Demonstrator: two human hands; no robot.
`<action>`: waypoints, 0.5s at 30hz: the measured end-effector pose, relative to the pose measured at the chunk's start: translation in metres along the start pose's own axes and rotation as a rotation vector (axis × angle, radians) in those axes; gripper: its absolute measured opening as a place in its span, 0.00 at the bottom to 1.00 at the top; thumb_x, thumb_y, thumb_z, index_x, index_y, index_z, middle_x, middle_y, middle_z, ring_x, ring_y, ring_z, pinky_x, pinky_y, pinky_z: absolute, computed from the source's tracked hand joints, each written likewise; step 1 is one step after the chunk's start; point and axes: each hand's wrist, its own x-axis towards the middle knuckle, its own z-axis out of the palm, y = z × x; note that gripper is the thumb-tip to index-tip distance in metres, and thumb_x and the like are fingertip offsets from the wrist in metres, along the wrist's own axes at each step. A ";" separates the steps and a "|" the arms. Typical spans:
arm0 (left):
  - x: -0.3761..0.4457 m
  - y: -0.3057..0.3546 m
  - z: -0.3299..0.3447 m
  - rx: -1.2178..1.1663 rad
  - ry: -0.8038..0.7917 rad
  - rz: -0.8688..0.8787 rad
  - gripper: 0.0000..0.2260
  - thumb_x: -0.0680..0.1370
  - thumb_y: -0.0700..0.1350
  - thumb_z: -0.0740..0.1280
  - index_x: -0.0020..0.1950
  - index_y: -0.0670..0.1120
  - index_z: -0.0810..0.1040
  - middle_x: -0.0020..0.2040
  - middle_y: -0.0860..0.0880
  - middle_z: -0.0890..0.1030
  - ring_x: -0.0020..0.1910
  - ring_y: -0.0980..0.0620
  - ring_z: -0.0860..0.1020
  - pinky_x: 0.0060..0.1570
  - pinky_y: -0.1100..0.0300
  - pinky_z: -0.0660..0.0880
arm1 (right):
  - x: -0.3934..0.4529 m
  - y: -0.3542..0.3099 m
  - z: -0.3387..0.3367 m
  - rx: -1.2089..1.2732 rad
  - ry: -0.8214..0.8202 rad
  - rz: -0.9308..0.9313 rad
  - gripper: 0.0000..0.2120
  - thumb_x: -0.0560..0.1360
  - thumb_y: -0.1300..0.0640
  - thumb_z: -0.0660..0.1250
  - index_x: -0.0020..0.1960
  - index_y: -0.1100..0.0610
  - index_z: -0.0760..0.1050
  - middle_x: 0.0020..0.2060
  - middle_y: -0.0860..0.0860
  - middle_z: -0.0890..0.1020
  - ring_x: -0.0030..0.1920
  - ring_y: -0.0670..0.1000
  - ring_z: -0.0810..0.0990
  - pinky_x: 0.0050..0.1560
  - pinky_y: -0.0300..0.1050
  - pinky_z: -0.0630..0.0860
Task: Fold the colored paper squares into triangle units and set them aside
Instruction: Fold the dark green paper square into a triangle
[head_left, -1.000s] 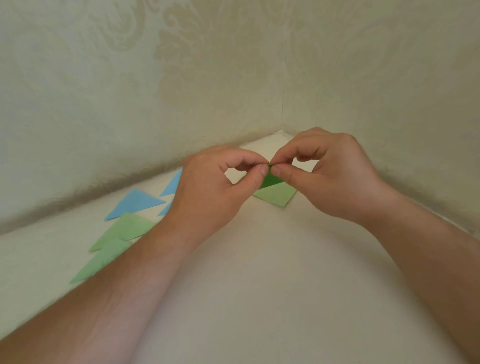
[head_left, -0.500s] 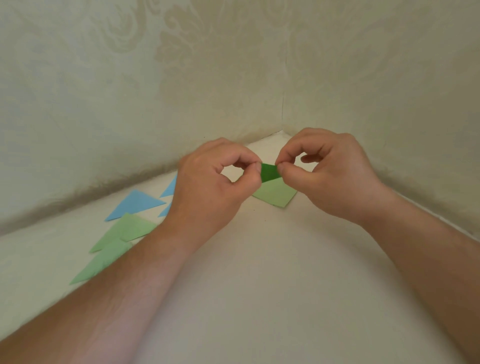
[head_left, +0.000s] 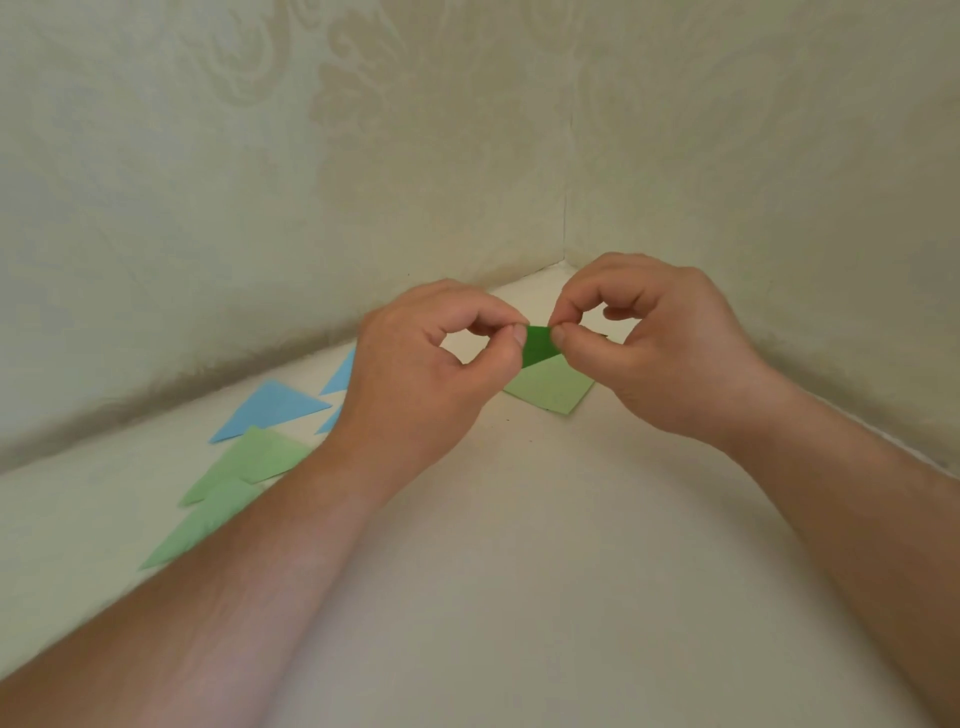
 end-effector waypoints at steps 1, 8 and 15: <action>0.001 -0.001 -0.001 -0.007 0.010 -0.011 0.07 0.75 0.40 0.73 0.42 0.52 0.85 0.40 0.56 0.84 0.47 0.52 0.82 0.49 0.62 0.75 | 0.000 0.000 -0.002 0.013 0.001 0.015 0.10 0.74 0.60 0.72 0.40 0.45 0.81 0.43 0.40 0.82 0.51 0.45 0.79 0.52 0.39 0.73; 0.003 -0.001 -0.004 -0.050 0.042 -0.095 0.09 0.76 0.40 0.73 0.41 0.54 0.84 0.41 0.60 0.84 0.46 0.57 0.82 0.51 0.63 0.76 | 0.002 0.001 -0.006 0.020 -0.009 0.085 0.09 0.75 0.58 0.72 0.41 0.44 0.81 0.45 0.42 0.84 0.52 0.44 0.80 0.53 0.37 0.74; 0.005 -0.003 -0.003 -0.146 0.030 -0.209 0.12 0.77 0.39 0.73 0.40 0.56 0.83 0.37 0.61 0.84 0.37 0.61 0.81 0.40 0.60 0.77 | 0.004 0.000 -0.009 0.181 0.033 0.220 0.05 0.75 0.57 0.76 0.45 0.47 0.84 0.43 0.42 0.85 0.39 0.43 0.79 0.40 0.35 0.74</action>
